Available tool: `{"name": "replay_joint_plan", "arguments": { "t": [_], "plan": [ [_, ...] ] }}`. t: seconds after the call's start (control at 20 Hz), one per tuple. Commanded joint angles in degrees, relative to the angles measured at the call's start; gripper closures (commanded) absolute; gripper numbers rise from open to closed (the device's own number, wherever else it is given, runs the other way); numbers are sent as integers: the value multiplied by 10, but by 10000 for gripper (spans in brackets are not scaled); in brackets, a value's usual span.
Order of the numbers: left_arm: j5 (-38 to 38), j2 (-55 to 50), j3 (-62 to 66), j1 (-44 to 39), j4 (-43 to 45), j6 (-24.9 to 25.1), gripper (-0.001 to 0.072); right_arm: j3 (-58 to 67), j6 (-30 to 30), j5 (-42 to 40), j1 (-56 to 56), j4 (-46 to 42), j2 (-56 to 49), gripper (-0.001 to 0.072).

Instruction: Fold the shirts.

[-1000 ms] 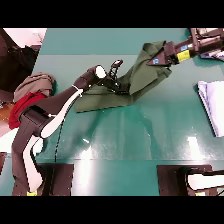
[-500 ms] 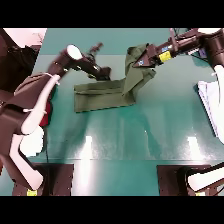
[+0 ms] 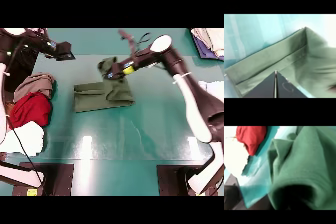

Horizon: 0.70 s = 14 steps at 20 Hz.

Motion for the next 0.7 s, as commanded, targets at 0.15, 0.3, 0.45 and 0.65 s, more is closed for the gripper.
{"name": "replay_joint_plan", "arguments": {
  "t": [0.15,0.3,0.45,0.65],
  "plan": [
    [-34,32,1,23,7,2,682,34,-78,-133,103,-5,-57,174],
    [-49,32,1,23,7,17,682,-48,-72,-70,48,-95,15,188],
    [-48,32,1,23,7,17,682,-135,-38,-20,-44,-167,78,188],
    [-44,32,1,23,7,17,681,-250,-4,-20,-177,-138,115,-7]
  ]
}}
